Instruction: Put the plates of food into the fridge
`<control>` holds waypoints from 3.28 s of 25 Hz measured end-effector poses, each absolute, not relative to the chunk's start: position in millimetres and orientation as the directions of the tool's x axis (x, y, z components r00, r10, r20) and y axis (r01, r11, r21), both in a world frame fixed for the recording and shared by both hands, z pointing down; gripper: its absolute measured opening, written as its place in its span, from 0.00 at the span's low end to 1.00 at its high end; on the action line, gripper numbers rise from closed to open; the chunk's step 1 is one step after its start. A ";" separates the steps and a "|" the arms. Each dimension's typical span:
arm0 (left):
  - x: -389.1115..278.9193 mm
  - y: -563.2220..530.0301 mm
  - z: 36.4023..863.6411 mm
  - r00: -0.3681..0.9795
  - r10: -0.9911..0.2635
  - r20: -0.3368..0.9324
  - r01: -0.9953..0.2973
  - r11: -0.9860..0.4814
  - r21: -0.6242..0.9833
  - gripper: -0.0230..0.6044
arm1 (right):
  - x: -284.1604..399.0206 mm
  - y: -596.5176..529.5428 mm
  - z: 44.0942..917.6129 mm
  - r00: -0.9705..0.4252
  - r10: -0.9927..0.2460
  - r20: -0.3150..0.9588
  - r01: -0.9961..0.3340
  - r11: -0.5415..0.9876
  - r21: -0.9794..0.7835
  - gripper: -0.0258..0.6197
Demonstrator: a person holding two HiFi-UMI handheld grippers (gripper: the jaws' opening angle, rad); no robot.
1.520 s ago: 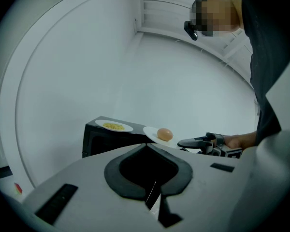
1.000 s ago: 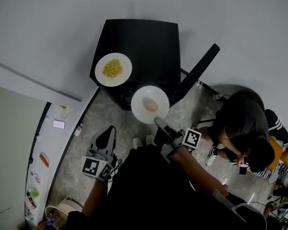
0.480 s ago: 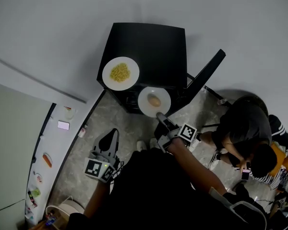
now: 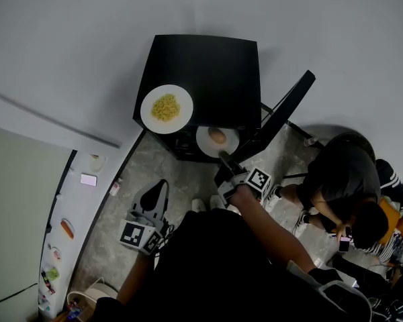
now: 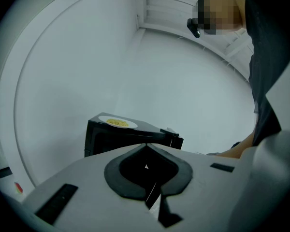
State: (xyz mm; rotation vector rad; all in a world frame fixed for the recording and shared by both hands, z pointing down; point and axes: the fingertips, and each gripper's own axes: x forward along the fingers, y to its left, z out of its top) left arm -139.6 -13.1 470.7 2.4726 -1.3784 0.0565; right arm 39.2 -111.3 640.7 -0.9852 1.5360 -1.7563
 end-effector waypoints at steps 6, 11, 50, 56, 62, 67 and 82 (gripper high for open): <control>-138.2 -22.7 473.0 0.546 -0.817 0.188 -0.830 -0.497 0.252 0.07 | 36.9 -127.0 643.1 -0.505 -0.848 0.163 -0.018 -0.179 -0.984 0.09; -135.5 -26.8 477.6 0.556 -0.809 0.191 -0.822 -0.503 0.266 0.07 | 40.1 -139.6 653.0 -0.463 -0.867 0.186 -0.012 -0.204 -0.979 0.09; -130.6 -29.7 467.4 0.582 -0.793 0.180 -0.803 -0.526 0.282 0.07 | 56.9 -197.1 674.5 -0.151 -0.963 0.225 -0.006 -0.226 -0.974 0.09; -131.3 -27.8 469.0 0.580 -0.794 0.183 -0.805 -0.524 0.278 0.07 | 54.7 -192.2 674.3 -0.214 -0.954 0.212 -0.038 -0.208 -0.977 0.10; -128.5 -27.5 467.2 0.579 -0.797 0.172 -0.803 -0.519 0.294 0.07 | 57.4 -177.4 675.2 -0.272 -0.936 0.222 -0.104 -0.201 -0.974 0.26; -124.5 -24.3 465.8 0.586 -0.795 0.157 -0.794 -0.524 0.308 0.07 | 54.6 -153.4 665.0 -0.359 -0.906 0.226 -0.206 -0.159 -0.966 0.10; -124.6 -15.9 461.1 0.571 -0.811 0.128 -0.801 -0.516 0.303 0.07 | 33.1 -89.8 559.2 -0.669 -0.742 0.041 -0.557 0.464 -0.689 0.08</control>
